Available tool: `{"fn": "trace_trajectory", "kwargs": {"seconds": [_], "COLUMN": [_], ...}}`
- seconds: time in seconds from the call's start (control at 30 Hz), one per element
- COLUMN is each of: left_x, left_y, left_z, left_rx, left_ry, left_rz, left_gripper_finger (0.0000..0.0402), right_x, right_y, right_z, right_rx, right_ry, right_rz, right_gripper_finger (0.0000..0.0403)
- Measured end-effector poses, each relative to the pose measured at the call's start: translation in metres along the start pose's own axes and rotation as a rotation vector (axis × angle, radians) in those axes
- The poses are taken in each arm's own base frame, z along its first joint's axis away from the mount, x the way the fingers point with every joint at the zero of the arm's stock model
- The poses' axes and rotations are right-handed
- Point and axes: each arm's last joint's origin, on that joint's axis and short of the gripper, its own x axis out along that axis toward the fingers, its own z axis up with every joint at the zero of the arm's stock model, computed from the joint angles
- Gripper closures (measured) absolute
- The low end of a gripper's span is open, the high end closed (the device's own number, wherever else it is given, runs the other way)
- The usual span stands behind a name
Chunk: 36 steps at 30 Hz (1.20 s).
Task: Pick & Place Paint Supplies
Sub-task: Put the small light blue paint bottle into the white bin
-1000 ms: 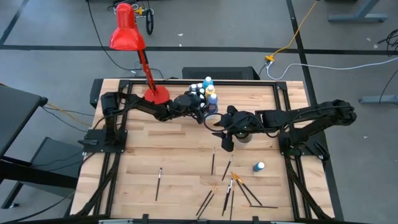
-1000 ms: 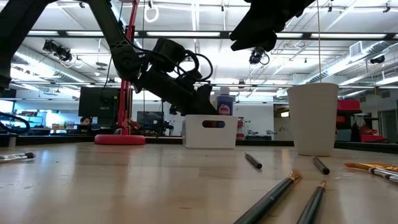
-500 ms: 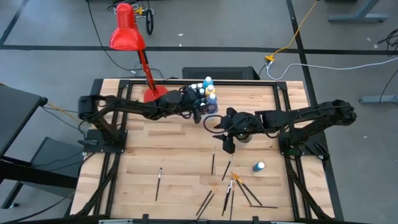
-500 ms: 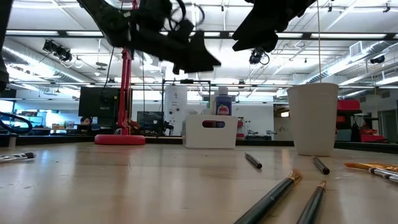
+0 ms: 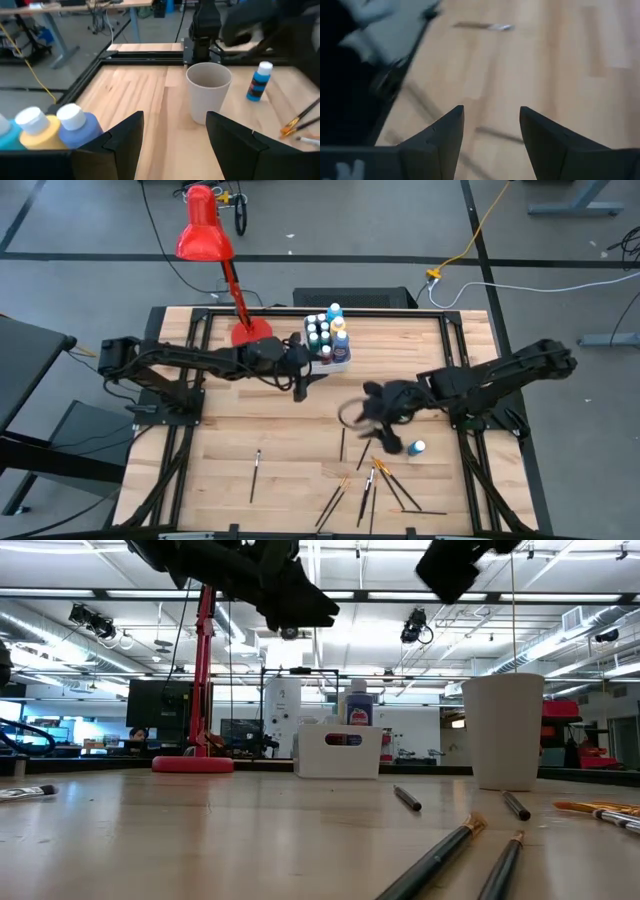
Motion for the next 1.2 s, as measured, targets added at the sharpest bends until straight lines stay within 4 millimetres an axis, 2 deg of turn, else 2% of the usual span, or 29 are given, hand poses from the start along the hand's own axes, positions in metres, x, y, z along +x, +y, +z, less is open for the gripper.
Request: {"fn": "trace_trajectory", "kwargs": {"seconds": [0.13, 0.3, 0.5, 0.67, 0.77, 0.9, 1.03, 1.2], "left_x": [0.0, 0.0, 0.001, 0.002, 0.002, 0.002, 0.002, 0.002], "left_y": [-0.004, -0.008, -0.006, -0.005, -0.005, -0.005, -0.005, -0.005], "left_z": [-0.001, -0.001, 0.004, 0.005, 0.006, 0.007, 0.007, 0.007], "left_rx": [-0.013, -0.19, -0.24, -0.23, -0.231, -0.23, -0.23, -0.23], "left_ry": [0.008, 0.007, -0.046, -0.064, -0.08, -0.087, -0.087, -0.086], "left_rz": [-0.01, -0.022, 0.016, 0.044, 0.043, 0.042, 0.042, 0.043], "left_gripper_finger": [0.0178, 0.0178, 0.0178, 0.0178, 0.0177, 0.0177, 0.0177, 0.0177], "right_x": [-0.009, -0.02, -0.026, -0.03, -0.031, -0.032, -0.031, -0.029], "right_y": [0.021, 0.035, 0.033, 0.03, 0.029, 0.028, 0.026, 0.028], "right_z": [-0.006, -0.017, -0.034, -0.048, -0.051, -0.052, -0.06, -0.065], "right_rx": [-0.09, -0.062, 0.011, -0.035, 0.006, 0.064, 0.068, 0.065], "right_ry": [0.033, 0.117, 0.294, 0.445, 0.476, 0.482, 0.58, 0.656], "right_rz": [0.061, 0.069, 0.031, 0.008, -0.04, -0.086, -0.128, -0.079], "right_gripper_finger": [0.0217, 0.0238, 0.0255, 0.0259, 0.026, 0.025, 0.0231, 0.0216]}}
